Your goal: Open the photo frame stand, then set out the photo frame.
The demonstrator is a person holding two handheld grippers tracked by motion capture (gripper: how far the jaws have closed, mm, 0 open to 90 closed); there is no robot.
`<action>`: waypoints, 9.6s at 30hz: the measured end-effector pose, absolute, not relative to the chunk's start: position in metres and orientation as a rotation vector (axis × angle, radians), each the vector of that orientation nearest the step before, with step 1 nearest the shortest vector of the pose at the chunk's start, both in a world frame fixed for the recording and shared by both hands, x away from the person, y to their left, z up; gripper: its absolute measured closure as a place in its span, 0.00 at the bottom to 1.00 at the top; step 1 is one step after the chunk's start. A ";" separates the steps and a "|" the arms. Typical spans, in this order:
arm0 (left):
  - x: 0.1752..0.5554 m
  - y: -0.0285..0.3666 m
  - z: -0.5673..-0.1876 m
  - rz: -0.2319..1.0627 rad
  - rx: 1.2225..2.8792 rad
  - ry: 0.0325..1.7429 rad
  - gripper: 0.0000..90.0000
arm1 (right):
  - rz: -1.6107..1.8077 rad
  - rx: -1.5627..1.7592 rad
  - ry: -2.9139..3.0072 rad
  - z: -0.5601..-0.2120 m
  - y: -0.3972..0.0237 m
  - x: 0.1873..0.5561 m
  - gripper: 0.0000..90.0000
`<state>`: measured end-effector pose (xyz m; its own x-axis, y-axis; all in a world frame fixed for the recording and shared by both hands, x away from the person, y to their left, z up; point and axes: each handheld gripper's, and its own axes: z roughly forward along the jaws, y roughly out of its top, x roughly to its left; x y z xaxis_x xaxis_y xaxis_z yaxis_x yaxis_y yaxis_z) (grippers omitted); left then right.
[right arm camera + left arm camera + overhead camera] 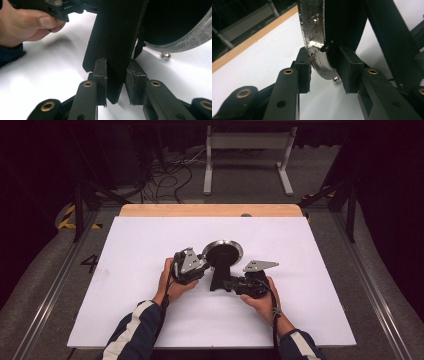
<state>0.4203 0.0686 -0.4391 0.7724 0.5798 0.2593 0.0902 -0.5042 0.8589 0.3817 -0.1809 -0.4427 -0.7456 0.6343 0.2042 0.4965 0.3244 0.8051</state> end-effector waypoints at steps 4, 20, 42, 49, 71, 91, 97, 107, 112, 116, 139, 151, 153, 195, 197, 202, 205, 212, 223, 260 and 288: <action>0.424 0.067 -0.444 0.702 2.026 0.528 0.75 | 1.332 1.043 2.443 -0.444 -0.178 0.382 0.80; 0.425 0.063 -0.446 0.752 2.051 0.525 0.74 | 1.296 1.038 2.454 -0.450 -0.176 0.382 0.85; 0.427 0.066 -0.446 0.737 2.059 0.524 0.75 | 1.268 1.006 2.463 -0.448 -0.179 0.380 0.86; 0.426 0.073 -0.443 0.724 2.060 0.531 0.78 | 1.244 0.977 2.472 -0.447 -0.179 0.377 0.84; 0.409 0.097 -0.430 0.611 2.084 0.464 0.73 | 1.243 0.930 2.437 -0.436 -0.187 0.364 0.78; 0.404 0.103 -0.404 0.607 1.974 0.474 0.54 | 1.250 0.882 2.398 -0.429 -0.186 0.356 0.78; 0.406 0.100 -0.402 0.596 1.977 0.468 0.50 | 1.258 0.893 2.384 -0.427 -0.187 0.355 0.78; 0.415 0.095 -0.400 0.587 1.982 0.491 0.45 | 1.263 0.885 2.351 -0.424 -0.185 0.351 0.86; 0.417 0.091 -0.401 0.569 1.992 0.465 0.44 | 1.274 0.903 2.342 -0.424 -0.184 0.351 0.86; 0.418 0.087 -0.401 0.610 2.011 0.398 0.52 | 1.267 0.896 2.348 -0.425 -0.181 0.351 0.86; 0.432 0.070 -0.411 0.576 2.092 0.392 0.74 | 1.259 0.938 2.181 -0.439 -0.112 0.353 0.99; 0.423 0.072 -0.411 0.588 2.105 0.412 0.79 | 1.164 0.993 2.203 -0.452 -0.100 0.356 1.00; 0.422 0.071 -0.412 0.590 2.103 0.416 0.79 | 1.147 0.986 2.202 -0.451 -0.100 0.355 1.00; 0.422 0.068 -0.432 0.594 2.132 0.473 0.84 | 1.062 1.064 2.226 -0.460 -0.101 0.353 1.00; 0.421 0.068 -0.432 0.596 2.134 0.474 0.84 | 1.068 1.064 2.234 -0.460 -0.102 0.353 1.00; 0.423 0.066 -0.432 0.628 2.136 0.508 0.75 | 1.071 1.064 2.262 -0.461 -0.105 0.353 1.00; 0.424 0.065 -0.435 0.624 2.134 0.511 0.71 | 1.080 1.046 2.284 -0.462 -0.105 0.353 1.00; 0.430 0.058 -0.441 0.639 2.136 0.531 0.69 | 1.102 1.021 2.273 -0.459 -0.101 0.354 1.00; 0.429 0.057 -0.442 0.617 2.180 0.494 0.85 | 1.086 1.055 2.233 -0.459 -0.105 0.356 1.00; 0.413 0.065 -0.445 0.614 2.178 0.491 0.85 | 1.080 1.080 2.230 -0.459 -0.121 0.352 1.00; 0.393 0.059 -0.450 0.693 2.275 0.450 0.87 | 1.073 1.098 2.224 -0.457 -0.135 0.352 1.00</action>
